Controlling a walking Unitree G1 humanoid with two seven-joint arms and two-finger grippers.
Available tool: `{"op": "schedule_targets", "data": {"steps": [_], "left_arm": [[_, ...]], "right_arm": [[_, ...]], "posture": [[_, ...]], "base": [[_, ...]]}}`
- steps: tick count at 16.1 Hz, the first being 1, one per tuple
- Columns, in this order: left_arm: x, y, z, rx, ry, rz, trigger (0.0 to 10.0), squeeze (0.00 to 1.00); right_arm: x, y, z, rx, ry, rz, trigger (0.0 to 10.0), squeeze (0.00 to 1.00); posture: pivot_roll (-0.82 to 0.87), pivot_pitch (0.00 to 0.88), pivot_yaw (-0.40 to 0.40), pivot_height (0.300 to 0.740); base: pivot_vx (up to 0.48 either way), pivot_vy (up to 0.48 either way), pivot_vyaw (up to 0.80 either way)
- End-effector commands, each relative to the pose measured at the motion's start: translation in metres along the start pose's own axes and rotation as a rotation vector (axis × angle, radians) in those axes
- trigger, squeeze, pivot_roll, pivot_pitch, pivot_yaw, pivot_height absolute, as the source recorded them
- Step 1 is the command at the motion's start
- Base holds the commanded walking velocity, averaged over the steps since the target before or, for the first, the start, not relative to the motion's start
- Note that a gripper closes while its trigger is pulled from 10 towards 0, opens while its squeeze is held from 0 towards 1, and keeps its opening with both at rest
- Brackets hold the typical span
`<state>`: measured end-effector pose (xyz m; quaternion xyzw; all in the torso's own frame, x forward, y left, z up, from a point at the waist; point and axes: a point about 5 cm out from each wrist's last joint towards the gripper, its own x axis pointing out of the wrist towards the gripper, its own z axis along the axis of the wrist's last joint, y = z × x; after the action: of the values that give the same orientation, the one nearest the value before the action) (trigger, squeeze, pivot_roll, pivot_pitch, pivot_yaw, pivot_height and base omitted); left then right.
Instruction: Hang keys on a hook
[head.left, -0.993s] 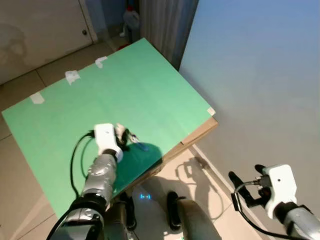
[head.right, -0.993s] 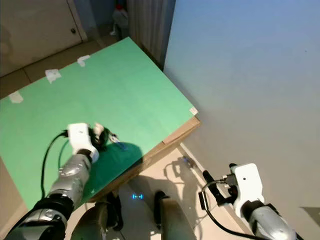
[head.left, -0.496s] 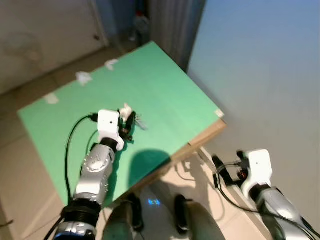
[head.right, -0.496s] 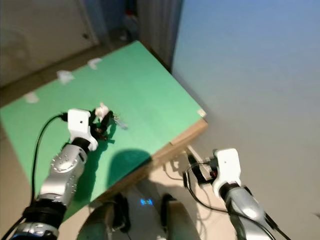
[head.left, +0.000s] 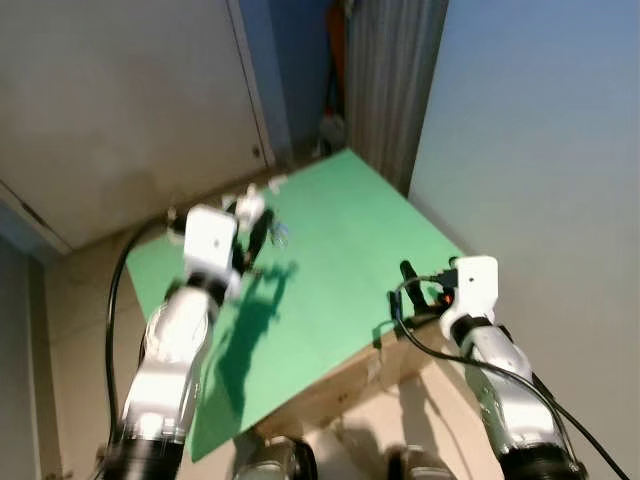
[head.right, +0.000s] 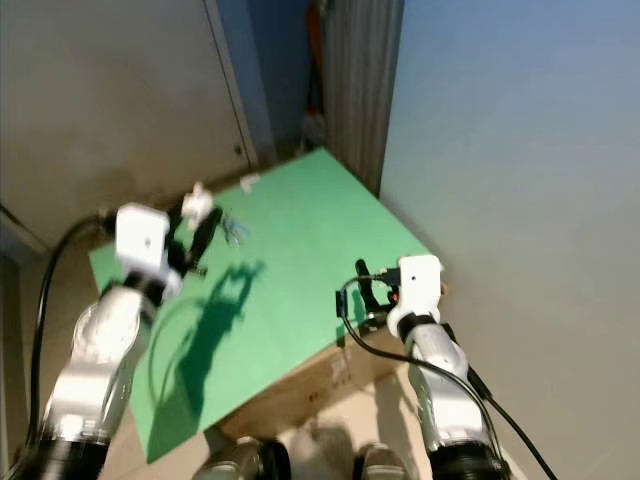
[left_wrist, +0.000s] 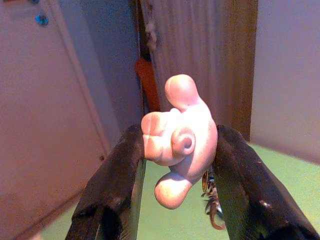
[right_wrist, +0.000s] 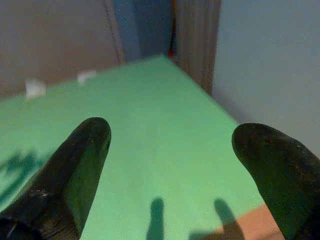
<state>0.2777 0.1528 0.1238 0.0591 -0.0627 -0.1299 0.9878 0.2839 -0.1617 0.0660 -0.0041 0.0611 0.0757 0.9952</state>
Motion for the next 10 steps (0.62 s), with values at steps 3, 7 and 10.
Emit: {"op": "schedule_targets", "data": {"steps": [3, 7, 10], "left_arm": [[-0.025, -0.005, -0.009, 0.017, 0.020, 0.029, 0.0, 0.00], [-0.057, -0.023, -0.027, -0.050, 0.064, -0.028, 0.0, 0.00], [-0.055, -0.022, -0.034, -0.081, 0.086, 0.008, 0.0, 0.00]], "right_arm": [[0.002, -0.001, 0.012, 0.011, -0.109, -0.011, 10.0, 0.00], [-0.025, -0.004, 0.005, 0.037, -0.151, -0.049, 10.0, 0.00], [-0.027, -0.001, 0.002, 0.049, -0.151, -0.024, 10.0, 0.00]], "posture": [[-0.15, 0.000, 0.120, 0.740], [-0.17, 0.000, 0.111, 0.740], [-0.18, 0.000, 0.108, 0.740]], "base": [[0.000, 0.000, 0.00], [0.000, 0.000, 0.00], [0.000, 0.000, 0.00]]}}
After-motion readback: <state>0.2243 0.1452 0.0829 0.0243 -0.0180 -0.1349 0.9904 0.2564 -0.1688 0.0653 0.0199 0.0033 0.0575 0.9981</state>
